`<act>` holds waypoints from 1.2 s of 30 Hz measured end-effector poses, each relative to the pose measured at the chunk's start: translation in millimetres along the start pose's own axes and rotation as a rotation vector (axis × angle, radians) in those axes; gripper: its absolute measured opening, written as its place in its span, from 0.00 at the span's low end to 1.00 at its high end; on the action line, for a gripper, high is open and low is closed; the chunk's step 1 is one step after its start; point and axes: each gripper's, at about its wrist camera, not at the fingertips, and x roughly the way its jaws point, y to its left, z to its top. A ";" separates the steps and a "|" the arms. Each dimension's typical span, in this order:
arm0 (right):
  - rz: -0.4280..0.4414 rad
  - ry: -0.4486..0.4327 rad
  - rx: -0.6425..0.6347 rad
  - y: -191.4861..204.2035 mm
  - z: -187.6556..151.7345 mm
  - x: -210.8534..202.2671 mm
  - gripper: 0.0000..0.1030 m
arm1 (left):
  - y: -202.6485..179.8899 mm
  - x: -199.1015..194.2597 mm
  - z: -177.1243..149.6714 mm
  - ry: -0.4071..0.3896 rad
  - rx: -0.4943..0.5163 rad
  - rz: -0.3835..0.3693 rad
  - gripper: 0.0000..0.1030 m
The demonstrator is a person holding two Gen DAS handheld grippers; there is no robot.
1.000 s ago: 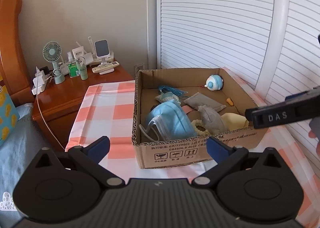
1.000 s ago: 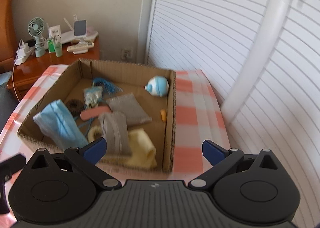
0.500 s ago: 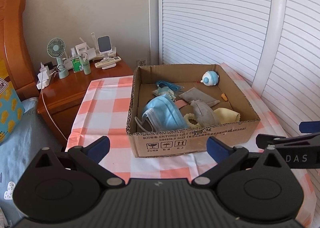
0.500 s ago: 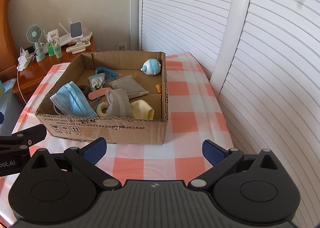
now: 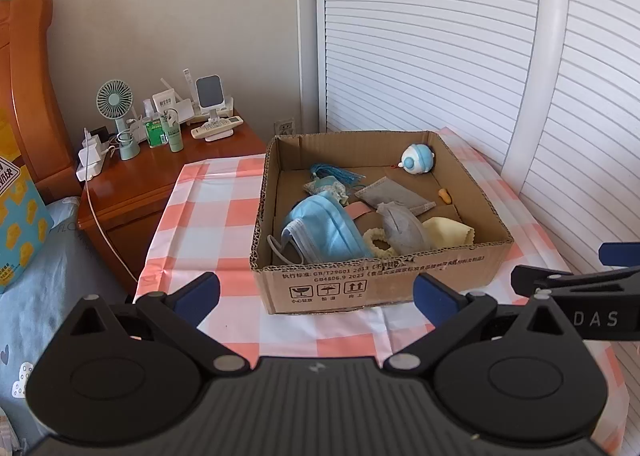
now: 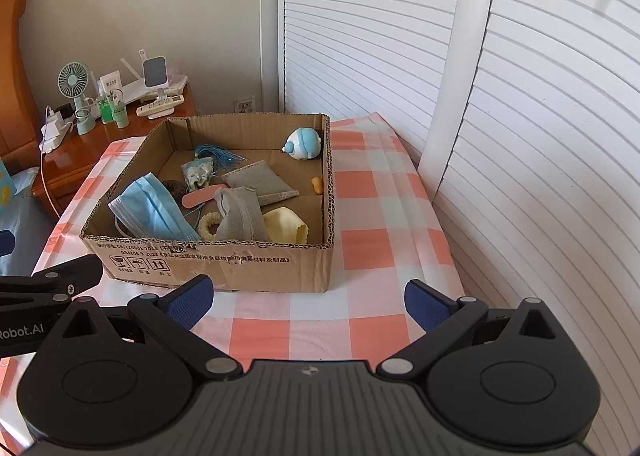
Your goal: Organize soft objects
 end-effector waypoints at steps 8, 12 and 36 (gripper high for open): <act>-0.001 -0.009 0.000 -0.7 -0.3 -1.8 1.00 | -0.9 -1.9 -0.1 -0.004 0.001 0.000 0.99; -0.002 -0.010 0.001 -0.6 -0.3 -2.6 1.00 | -1.3 -2.5 0.2 -0.004 0.000 0.001 0.99; -0.002 -0.022 0.006 -2.9 0.4 -5.1 1.00 | -2.3 -3.8 1.1 0.005 -0.004 0.000 0.99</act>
